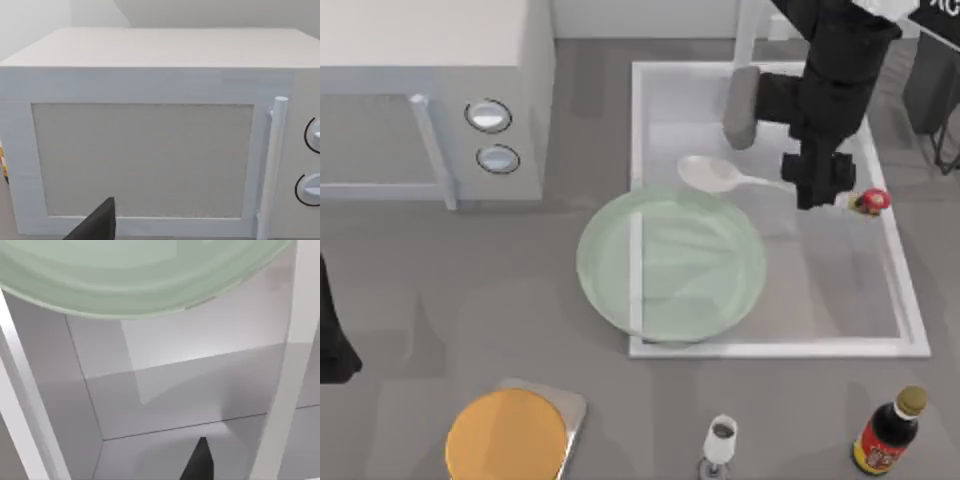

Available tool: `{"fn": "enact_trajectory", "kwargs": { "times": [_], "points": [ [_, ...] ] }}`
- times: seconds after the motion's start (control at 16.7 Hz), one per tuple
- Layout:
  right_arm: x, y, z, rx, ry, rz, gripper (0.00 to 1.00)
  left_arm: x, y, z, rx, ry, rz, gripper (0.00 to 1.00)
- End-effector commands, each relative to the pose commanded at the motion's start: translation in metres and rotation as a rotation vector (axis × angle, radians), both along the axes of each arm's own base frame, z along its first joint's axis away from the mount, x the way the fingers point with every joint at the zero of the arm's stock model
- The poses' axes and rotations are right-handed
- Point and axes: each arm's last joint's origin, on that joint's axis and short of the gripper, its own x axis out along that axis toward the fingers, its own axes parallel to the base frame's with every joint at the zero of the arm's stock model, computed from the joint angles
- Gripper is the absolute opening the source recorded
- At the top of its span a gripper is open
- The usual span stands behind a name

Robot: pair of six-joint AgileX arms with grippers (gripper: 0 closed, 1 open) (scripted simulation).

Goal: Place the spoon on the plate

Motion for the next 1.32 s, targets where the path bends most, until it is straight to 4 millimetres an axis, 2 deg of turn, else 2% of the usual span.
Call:
{"fn": "enact_trajectory", "kwargs": {
  "times": [0.12, 0.24, 0.36, 0.42, 0.78, 1.32],
  "points": [
    [-0.004, 0.052, -0.008, 0.006, -0.012, 0.105, 0.0, 0.0, 0.0, 0.0, 0.0, 0.0, 0.0, 1.0],
    [-0.013, 0.092, -0.016, 0.009, -0.018, 0.186, 0.0, 0.0, 0.0, 0.0, 0.0, 0.0, 0.0, 1.0],
    [-0.022, 0.117, -0.022, 0.009, -0.021, 0.236, 0.0, 0.0, 0.0, 0.0, 0.0, 0.0, 0.0, 1.0],
    [-0.024, 0.122, -0.024, 0.009, -0.022, 0.248, 0.0, 0.0, 0.0, 0.0, 0.0, 0.0, 0.0, 1.0],
    [-0.023, 0.121, -0.024, 0.008, -0.025, 0.242, 0.0, 0.0, 0.0, 0.0, 0.0, 0.0, 0.0, 1.0],
    [-0.003, 0.103, -0.019, 0.007, -0.136, 0.15, 0.0, 0.0, 0.0, 0.0, 0.0, 0.0, 0.0, 1.0]
  ]
}}
